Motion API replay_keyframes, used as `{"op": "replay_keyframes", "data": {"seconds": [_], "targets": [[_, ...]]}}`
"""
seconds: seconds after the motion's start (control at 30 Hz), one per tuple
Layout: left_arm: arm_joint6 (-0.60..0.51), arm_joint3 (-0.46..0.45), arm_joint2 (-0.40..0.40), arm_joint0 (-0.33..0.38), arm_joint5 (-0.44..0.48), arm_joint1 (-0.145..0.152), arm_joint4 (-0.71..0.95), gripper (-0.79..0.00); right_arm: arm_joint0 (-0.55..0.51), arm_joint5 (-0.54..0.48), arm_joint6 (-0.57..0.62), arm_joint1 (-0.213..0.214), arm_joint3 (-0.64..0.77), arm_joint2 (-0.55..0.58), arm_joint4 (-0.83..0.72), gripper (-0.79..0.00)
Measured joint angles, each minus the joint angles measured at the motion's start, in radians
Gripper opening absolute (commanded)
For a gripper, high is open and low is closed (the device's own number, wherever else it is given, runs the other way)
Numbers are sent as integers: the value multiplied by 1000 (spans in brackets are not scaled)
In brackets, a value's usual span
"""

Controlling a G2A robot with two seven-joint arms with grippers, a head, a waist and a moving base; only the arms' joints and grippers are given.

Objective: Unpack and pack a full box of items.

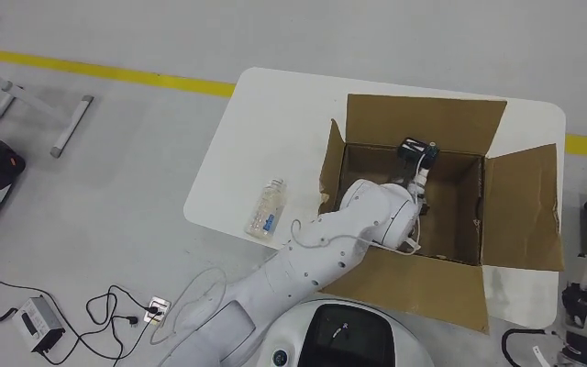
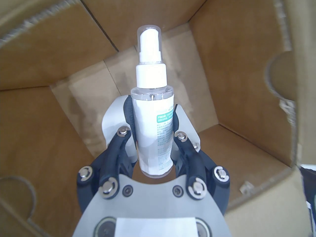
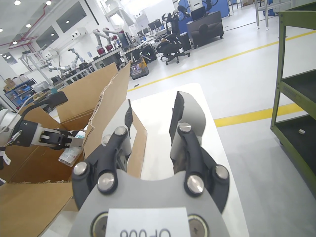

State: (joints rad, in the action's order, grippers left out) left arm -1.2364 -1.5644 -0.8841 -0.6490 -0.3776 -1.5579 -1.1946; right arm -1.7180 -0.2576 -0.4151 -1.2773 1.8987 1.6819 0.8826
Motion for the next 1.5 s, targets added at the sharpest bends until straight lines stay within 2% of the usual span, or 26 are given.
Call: {"op": "replay_keyframes", "data": {"seconds": [0.2,0.33,0.47,0.53,0.6,0.73,0.8,0.9,0.93,1.13,1.5], "targets": [[-36,-146,-37,-12,37,6,-22,-785,-22,-74,105,2,32,36,-158,0],[-50,-213,-47,-13,57,5,-27,-785,-48,-143,228,6,64,66,-347,0],[-55,-246,-72,-15,40,1,15,-785,-65,-204,362,12,97,87,-542,0],[-51,-244,-78,-6,38,1,-4,-785,-70,-221,418,15,110,94,-587,0],[-51,-246,-75,0,39,0,-33,-785,-70,-229,444,15,118,83,-570,-55],[-63,-267,-90,11,35,-3,-26,-785,-57,-241,440,13,115,30,-485,-366],[-71,-279,-99,18,37,-4,-30,-785,-46,-232,431,11,106,5,-450,-480],[-92,-301,-111,26,40,-2,-73,-785,-24,-205,421,8,84,-34,-401,-727],[-103,-312,-116,29,40,-1,-91,-785,-14,-195,414,7,74,-48,-383,-785],[-159,-392,-137,9,35,1,-148,-785,14,-168,383,2,38,-90,-366,-785],[-159,-393,-138,8,36,2,-148,-785,20,-157,373,1,29,-90,-360,-785]]}}
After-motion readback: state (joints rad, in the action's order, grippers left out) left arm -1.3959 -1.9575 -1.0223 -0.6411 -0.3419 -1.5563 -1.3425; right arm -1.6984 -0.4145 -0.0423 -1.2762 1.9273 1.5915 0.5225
